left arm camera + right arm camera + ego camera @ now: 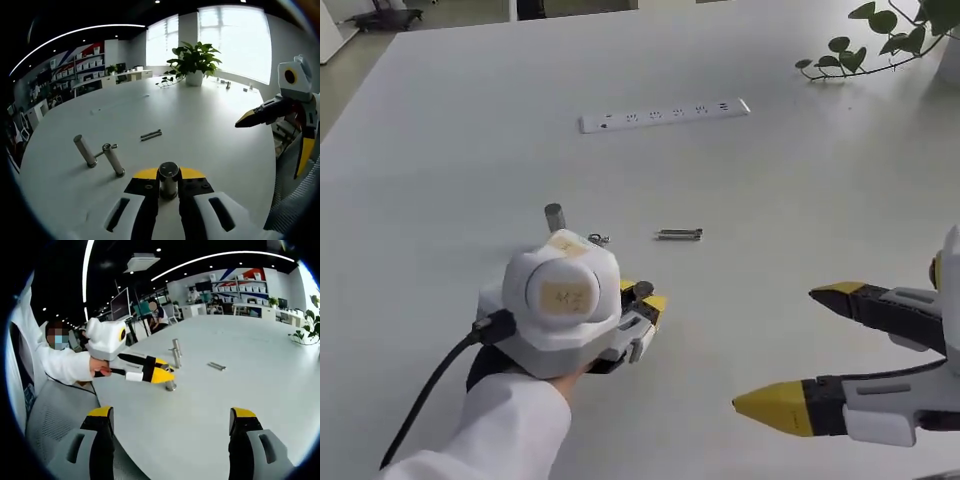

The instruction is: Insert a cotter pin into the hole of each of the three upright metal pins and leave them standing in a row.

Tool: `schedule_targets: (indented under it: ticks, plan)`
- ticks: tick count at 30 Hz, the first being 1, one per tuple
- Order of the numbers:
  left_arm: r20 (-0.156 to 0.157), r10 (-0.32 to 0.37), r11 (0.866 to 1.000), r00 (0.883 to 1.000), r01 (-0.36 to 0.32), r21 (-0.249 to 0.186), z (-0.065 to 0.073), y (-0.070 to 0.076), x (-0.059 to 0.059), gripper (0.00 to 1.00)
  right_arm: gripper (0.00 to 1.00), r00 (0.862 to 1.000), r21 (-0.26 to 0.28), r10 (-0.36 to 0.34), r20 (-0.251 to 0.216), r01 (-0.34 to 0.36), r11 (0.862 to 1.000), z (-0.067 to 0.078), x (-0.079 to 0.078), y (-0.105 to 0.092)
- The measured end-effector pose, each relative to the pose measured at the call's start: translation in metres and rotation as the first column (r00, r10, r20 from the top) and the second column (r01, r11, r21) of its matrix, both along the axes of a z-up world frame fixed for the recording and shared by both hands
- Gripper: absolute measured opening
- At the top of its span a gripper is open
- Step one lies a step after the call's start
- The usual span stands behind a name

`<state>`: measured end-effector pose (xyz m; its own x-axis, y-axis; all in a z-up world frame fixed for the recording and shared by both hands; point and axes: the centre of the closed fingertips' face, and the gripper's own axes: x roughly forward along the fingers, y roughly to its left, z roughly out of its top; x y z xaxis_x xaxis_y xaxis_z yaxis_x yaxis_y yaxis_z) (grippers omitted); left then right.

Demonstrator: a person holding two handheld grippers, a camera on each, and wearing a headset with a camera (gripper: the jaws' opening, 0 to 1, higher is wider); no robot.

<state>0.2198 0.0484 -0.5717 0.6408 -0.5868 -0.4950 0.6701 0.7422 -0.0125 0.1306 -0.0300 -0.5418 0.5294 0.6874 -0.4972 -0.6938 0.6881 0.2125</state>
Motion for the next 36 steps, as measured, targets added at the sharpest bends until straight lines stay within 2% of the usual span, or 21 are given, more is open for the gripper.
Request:
schedule_targets:
  ticks: [4,7,9,11,14,15,17,18,20,23,24,27,28,30,31,32,36]
  plan:
    - [0.026,-0.018,1.0,1.0,0.017,0.019,0.001,0.0,0.0,0.12,0.94,1.0,-0.004,0.002,0.0,-0.002,1.0,0.0,-0.001,0.0]
    - [0.031,-0.034,0.999,0.999,0.034,0.005,0.008,0.001,0.0,0.16,0.94,1.0,-0.002,0.004,0.0,-0.004,1.0,0.0,-0.001,0.001]
    - [0.049,-0.067,0.998,0.997,0.067,-0.003,0.015,0.0,-0.001,0.29,0.94,1.0,-0.002,0.004,0.0,-0.004,1.0,0.0,-0.001,0.001]
    - [0.035,-0.103,0.994,0.994,0.104,-0.032,0.021,-0.001,-0.005,0.44,0.94,1.0,-0.003,0.006,-0.001,-0.006,1.0,0.0,-0.002,0.001]
    - [0.029,-0.14,0.988,0.99,0.142,-0.061,0.029,0.002,-0.011,0.58,0.94,1.0,-0.003,0.009,-0.001,-0.009,1.0,0.0,-0.003,0.002]
    - [0.02,-0.166,0.983,0.986,0.167,-0.079,0.032,0.004,-0.015,0.61,0.94,1.0,-0.003,0.01,-0.001,-0.01,1.0,0.0,-0.003,0.002]
    - [-0.004,-0.238,0.966,0.971,0.236,-0.107,0.036,0.005,-0.028,0.62,0.94,1.0,-0.004,0.011,-0.003,-0.011,1.0,0.0,-0.004,0.003]
    - [-0.008,-0.27,0.958,0.963,0.267,-0.109,0.037,0.006,-0.033,0.6,0.94,1.0,-0.003,0.011,-0.004,-0.011,1.0,0.0,-0.004,0.003]
    - [-0.003,-0.273,0.959,0.962,0.272,-0.082,0.038,0.016,-0.038,0.61,0.94,1.0,-0.005,0.012,-0.007,-0.012,1.0,-0.001,-0.005,0.003]
    - [-0.019,-0.322,0.943,0.946,0.319,-0.092,0.039,0.026,-0.053,0.74,0.94,1.0,-0.009,0.016,-0.011,-0.016,1.0,-0.002,-0.006,0.004]
    - [-0.025,-0.334,0.939,0.942,0.33,-0.093,0.039,0.028,-0.057,0.82,0.94,1.0,-0.01,0.018,-0.013,-0.018,1.0,-0.002,-0.007,0.004]
    - [-0.034,-0.35,0.933,0.936,0.345,-0.1,0.039,0.036,-0.067,1.0,0.94,1.0,-0.017,0.021,-0.02,-0.021,1.0,-0.004,-0.008,0.004]
    - [-0.04,-0.349,0.934,0.936,0.344,-0.097,0.038,0.04,-0.07,0.99,0.94,1.0,-0.019,0.021,-0.022,-0.022,1.0,-0.005,-0.009,0.004]
    - [-0.034,-0.314,0.946,0.949,0.31,-0.095,0.037,0.047,-0.066,0.99,0.94,0.999,-0.022,0.025,-0.027,-0.026,0.999,-0.006,-0.01,0.004]
    - [-0.043,-0.306,0.948,0.951,0.301,-0.106,0.036,0.051,-0.067,0.99,0.93,0.999,-0.024,0.027,-0.029,-0.028,0.999,-0.006,-0.01,0.004]
    - [-0.055,-0.307,0.947,0.95,0.3,-0.112,0.034,0.053,-0.069,0.99,0.93,0.999,-0.029,0.029,-0.029,-0.03,0.999,-0.007,-0.011,0.005]
    - [-0.068,-0.29,0.95,0.955,0.278,-0.139,0.035,0.06,-0.074,0.99,0.93,0.999,-0.04,0.033,-0.03,-0.035,0.999,-0.007,-0.012,0.004]
